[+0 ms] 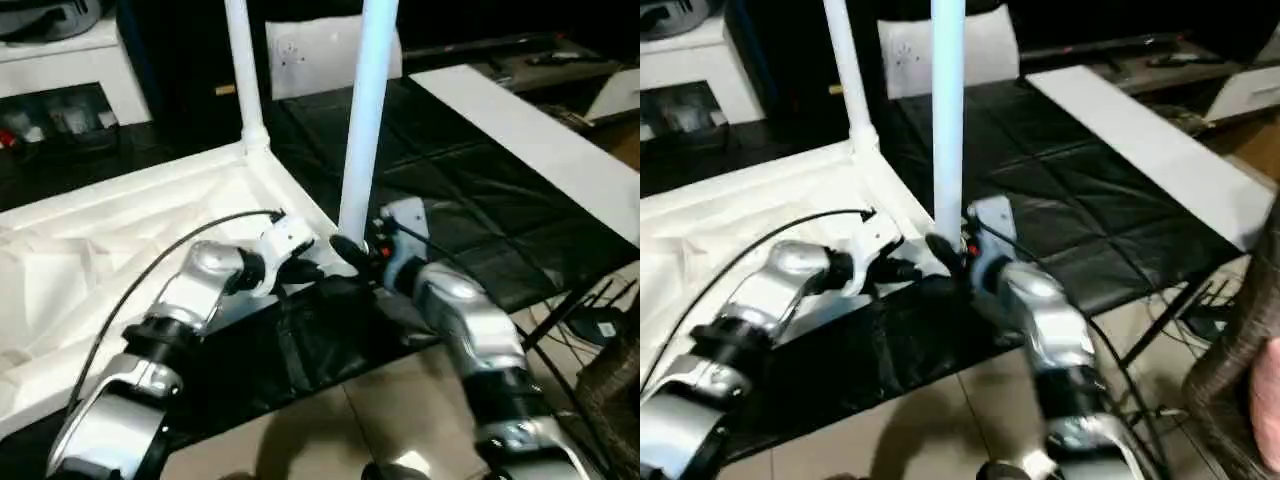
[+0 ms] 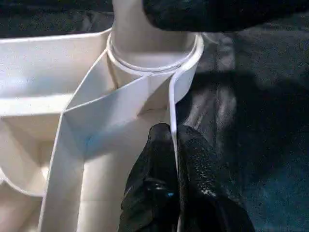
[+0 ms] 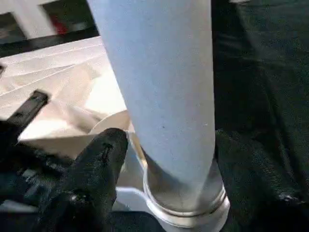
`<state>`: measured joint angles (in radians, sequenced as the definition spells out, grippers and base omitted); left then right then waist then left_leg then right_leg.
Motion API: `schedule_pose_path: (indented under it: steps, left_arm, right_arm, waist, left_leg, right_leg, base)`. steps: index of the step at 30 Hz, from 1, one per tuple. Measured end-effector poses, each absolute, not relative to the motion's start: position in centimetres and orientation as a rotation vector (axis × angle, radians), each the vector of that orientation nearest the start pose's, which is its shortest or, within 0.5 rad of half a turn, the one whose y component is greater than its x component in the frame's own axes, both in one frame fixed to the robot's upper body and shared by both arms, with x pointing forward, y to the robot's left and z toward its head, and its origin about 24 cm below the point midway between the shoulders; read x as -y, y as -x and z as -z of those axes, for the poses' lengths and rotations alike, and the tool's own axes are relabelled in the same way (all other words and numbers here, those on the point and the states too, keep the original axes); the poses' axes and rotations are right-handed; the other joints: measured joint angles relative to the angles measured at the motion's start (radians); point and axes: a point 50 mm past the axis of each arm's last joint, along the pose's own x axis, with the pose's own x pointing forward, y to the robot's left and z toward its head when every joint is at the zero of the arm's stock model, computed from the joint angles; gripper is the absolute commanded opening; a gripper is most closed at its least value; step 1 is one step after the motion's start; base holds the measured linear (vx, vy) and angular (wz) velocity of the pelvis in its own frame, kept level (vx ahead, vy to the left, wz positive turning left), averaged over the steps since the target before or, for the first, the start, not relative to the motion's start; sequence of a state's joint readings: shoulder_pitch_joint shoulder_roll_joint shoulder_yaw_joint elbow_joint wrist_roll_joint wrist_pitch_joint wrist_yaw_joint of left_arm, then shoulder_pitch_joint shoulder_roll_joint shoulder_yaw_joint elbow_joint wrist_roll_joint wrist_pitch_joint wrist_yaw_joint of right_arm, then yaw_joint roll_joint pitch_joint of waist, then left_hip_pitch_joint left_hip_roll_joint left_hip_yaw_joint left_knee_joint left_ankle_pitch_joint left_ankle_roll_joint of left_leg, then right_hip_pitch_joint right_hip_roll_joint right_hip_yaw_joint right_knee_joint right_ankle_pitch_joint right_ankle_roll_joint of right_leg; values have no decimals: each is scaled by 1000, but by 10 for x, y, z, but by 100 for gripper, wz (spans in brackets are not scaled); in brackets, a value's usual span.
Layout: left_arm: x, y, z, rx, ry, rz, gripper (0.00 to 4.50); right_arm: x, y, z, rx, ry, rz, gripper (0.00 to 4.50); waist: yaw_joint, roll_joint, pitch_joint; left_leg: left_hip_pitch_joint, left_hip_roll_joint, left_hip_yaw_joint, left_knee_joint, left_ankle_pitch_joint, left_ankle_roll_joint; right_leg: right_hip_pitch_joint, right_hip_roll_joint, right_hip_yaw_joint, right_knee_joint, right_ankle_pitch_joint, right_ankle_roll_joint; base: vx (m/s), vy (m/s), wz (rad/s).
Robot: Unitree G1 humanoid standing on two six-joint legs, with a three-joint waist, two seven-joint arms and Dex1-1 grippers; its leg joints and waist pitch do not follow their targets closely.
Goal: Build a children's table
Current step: Rotate leg to tighten
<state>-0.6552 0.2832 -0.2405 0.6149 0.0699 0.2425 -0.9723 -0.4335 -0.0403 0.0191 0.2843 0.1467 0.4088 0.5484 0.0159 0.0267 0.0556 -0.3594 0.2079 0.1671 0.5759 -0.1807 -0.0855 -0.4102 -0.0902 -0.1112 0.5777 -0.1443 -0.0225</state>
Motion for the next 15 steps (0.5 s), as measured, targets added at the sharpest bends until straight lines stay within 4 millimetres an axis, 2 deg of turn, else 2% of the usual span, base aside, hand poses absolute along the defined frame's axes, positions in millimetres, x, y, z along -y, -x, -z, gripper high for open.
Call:
schedule_pose_path:
  steps: [2,3,6,11,15]
  left_arm:
    - [-122,-336,-58,-449,-383,1103,0]
    - [-123,-335,-59,-447,-396,1126,0]
    - [-132,-329,-60,-445,-436,1215,0]
    - [-140,-324,-61,-455,-495,1328,0]
    - [-145,-319,-61,-475,-516,1414,0]
  right_arm:
    - [94,-315,-61,-259,-133,-728,356]
    - [100,-312,-60,-255,-108,-750,379]
    - [120,-298,-55,-273,-36,-858,401]
    - [141,-291,-58,-270,60,-980,444]
    - [152,-287,-60,-297,125,-1071,444]
  waist:
    - [6,1,1]
    - [15,2,1]
    - [33,2,1]
    - [50,3,2]
    - [60,3,2]
  left_leg:
    - [0,0,1,0,0,0]
    - [0,0,1,0,0,0]
    - [-1,-1,2,1,0,0]
    - [0,-1,3,6,0,0]
    - [1,-1,3,8,0,0]
  right_leg:
    - [-1,0,0,1,-1,-1]
    - [-1,0,0,1,-1,-1]
    - [-1,-1,1,1,-1,-2]
    - [2,-2,2,1,1,-2]
    - [4,-2,3,1,0,1]
  base:
    - [0,0,0]
    - [0,0,0]
    - [0,0,0]
    - [0,0,0]
    - [0,0,0]
